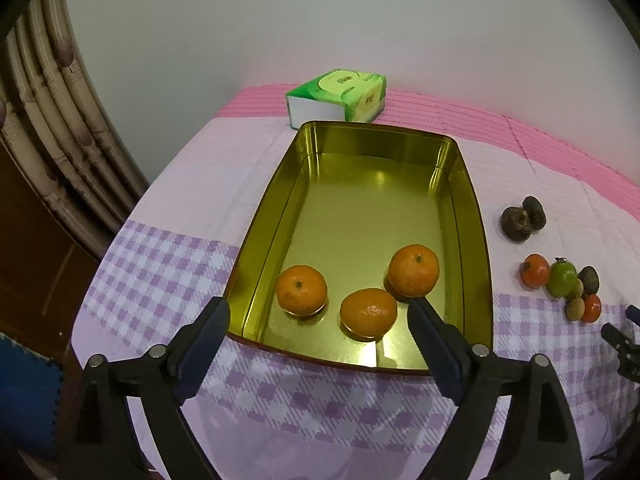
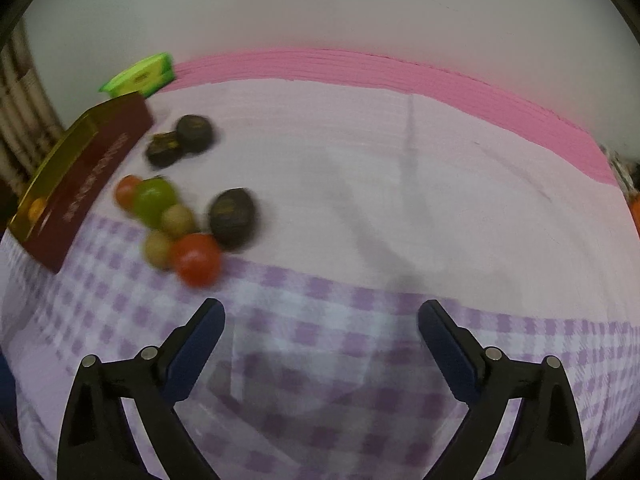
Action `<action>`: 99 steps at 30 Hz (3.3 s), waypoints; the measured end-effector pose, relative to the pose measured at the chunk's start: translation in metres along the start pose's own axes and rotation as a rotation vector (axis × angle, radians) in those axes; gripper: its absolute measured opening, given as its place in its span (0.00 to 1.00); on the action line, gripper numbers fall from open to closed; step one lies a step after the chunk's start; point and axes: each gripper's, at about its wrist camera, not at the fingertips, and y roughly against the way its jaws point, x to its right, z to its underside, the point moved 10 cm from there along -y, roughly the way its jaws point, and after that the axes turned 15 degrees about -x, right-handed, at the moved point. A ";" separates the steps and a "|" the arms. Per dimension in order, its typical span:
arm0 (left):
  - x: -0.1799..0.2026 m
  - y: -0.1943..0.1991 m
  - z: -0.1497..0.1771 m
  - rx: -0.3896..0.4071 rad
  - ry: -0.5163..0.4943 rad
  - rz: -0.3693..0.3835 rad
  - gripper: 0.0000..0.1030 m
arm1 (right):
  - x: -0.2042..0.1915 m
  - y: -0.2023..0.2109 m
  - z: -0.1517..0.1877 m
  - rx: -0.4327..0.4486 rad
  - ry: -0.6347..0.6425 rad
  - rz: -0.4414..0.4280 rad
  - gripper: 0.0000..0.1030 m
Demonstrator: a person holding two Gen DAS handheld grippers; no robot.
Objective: Organize fruits
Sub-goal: 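Lift the left gripper back from the tin, then reach the right gripper to the red tomato and close on it, then carry the red tomato into the gold tin and open the right gripper, then withdraw the right gripper from the tin back over the sheet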
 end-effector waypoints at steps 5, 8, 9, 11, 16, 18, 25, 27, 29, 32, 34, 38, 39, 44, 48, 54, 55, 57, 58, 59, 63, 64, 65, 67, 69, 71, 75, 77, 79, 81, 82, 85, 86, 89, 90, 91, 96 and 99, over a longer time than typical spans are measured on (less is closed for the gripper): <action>-0.002 0.006 0.003 0.010 0.007 -0.002 0.92 | -0.035 0.000 0.003 -0.019 0.090 -0.024 0.78; -0.004 0.009 0.004 0.014 0.019 0.003 0.93 | -0.048 0.001 0.001 -0.018 0.118 -0.031 0.74; -0.006 0.010 0.005 0.015 0.024 0.003 0.93 | -0.049 0.001 -0.002 -0.016 0.123 -0.029 0.73; -0.009 0.011 0.006 0.014 0.037 0.005 0.93 | -0.051 0.001 -0.005 -0.013 0.126 -0.033 0.70; -0.020 0.013 0.009 0.005 0.077 0.014 0.95 | -0.060 -0.005 -0.013 -0.021 0.145 -0.044 0.62; -0.023 0.014 0.011 0.003 0.088 0.009 0.96 | -0.062 -0.008 -0.013 -0.027 0.151 -0.040 0.57; -0.040 0.018 0.017 -0.004 0.141 0.015 0.97 | -0.065 -0.012 -0.018 -0.026 0.156 -0.037 0.38; -0.044 0.019 0.019 -0.005 0.152 0.012 0.97 | -0.064 -0.012 -0.018 -0.023 0.152 -0.040 0.32; -0.049 0.019 0.021 -0.010 0.167 0.003 0.97 | -0.065 -0.012 -0.019 -0.024 0.150 -0.049 0.31; -0.054 0.017 0.024 -0.023 0.184 0.004 0.98 | -0.065 -0.012 -0.019 -0.029 0.152 -0.057 0.31; -0.057 0.017 0.026 -0.026 0.194 0.005 0.98 | -0.067 -0.010 -0.017 -0.034 0.156 -0.064 0.31; -0.064 0.016 0.026 -0.024 0.218 0.006 0.99 | -0.071 0.005 -0.019 -0.017 0.165 -0.077 0.31; -0.065 0.016 0.025 -0.024 0.224 0.005 0.99 | -0.073 0.010 -0.020 -0.007 0.166 -0.082 0.31; -0.070 0.020 0.023 -0.003 0.246 -0.008 0.99 | -0.103 0.037 -0.041 0.043 0.212 -0.133 0.31; -0.077 0.024 0.021 0.026 0.266 -0.031 0.99 | -0.152 0.053 -0.058 0.070 0.288 -0.199 0.31; -0.088 0.031 0.017 0.064 0.296 -0.055 0.99 | -0.223 0.051 -0.061 0.060 0.412 -0.250 0.31; -0.090 0.031 0.017 0.067 0.301 -0.058 0.99 | -0.233 0.049 -0.059 0.056 0.429 -0.253 0.31; -0.093 0.032 0.016 0.070 0.312 -0.060 0.99 | -0.250 0.046 -0.058 0.053 0.464 -0.254 0.31; -0.095 0.032 0.016 0.072 0.318 -0.062 0.99 | -0.257 0.044 -0.058 0.050 0.478 -0.253 0.31; -0.096 0.033 0.016 0.073 0.324 -0.061 0.99 | -0.264 0.042 -0.058 0.044 0.490 -0.257 0.31; -0.099 0.031 0.016 0.067 0.338 -0.054 0.99 | -0.277 0.034 -0.058 0.028 0.517 -0.247 0.31; -0.099 0.030 0.016 0.065 0.338 -0.055 0.99 | -0.280 0.031 -0.059 0.022 0.519 -0.248 0.31; -0.099 0.031 0.016 0.065 0.338 -0.054 0.99 | -0.280 0.029 -0.058 0.018 0.521 -0.246 0.31; -0.099 0.030 0.016 0.066 0.340 -0.053 0.99 | -0.281 0.024 -0.059 0.009 0.525 -0.238 0.31; -0.099 0.029 0.017 0.060 0.343 -0.055 0.99 | -0.283 0.020 -0.058 0.000 0.526 -0.238 0.31; -0.100 0.027 0.017 0.052 0.350 -0.050 0.99 | -0.284 0.016 -0.056 -0.009 0.531 -0.234 0.31; -0.102 0.028 0.017 0.054 0.358 -0.051 0.99 | -0.284 0.012 -0.056 -0.017 0.530 -0.232 0.31; -0.101 0.028 0.018 0.052 0.356 -0.050 0.99 | -0.284 0.011 -0.054 -0.019 0.530 -0.238 0.31; -0.101 0.028 0.018 0.054 0.357 -0.051 0.99 | -0.283 0.012 -0.055 -0.015 0.529 -0.235 0.31; -0.101 0.028 0.018 0.053 0.353 -0.049 0.99 | -0.283 0.012 -0.055 -0.014 0.523 -0.241 0.32; -0.100 0.027 0.018 0.052 0.351 -0.050 0.99 | -0.283 0.011 -0.056 -0.013 0.520 -0.243 0.32; -0.099 0.026 0.018 0.048 0.347 -0.045 0.99 | -0.284 0.011 -0.056 -0.017 0.518 -0.257 0.32; -0.099 0.026 0.018 0.046 0.345 -0.043 0.99 | -0.284 0.011 -0.056 -0.022 0.520 -0.266 0.33; -0.098 0.025 0.018 0.043 0.345 -0.038 0.99 | -0.282 0.020 -0.057 -0.004 0.506 -0.302 0.37; -0.098 0.025 0.018 0.044 0.344 -0.038 0.99 | -0.281 0.024 -0.058 0.006 0.499 -0.310 0.40; -0.098 0.025 0.018 0.045 0.341 -0.039 0.99 | -0.277 0.029 -0.060 0.024 0.490 -0.321 0.44; -0.092 0.025 0.018 0.050 0.319 -0.033 0.99 | -0.240 0.047 -0.074 0.097 0.412 -0.292 0.51; -0.082 0.027 0.017 0.057 0.284 -0.024 0.99 | -0.199 0.054 -0.087 0.132 0.332 -0.258 0.55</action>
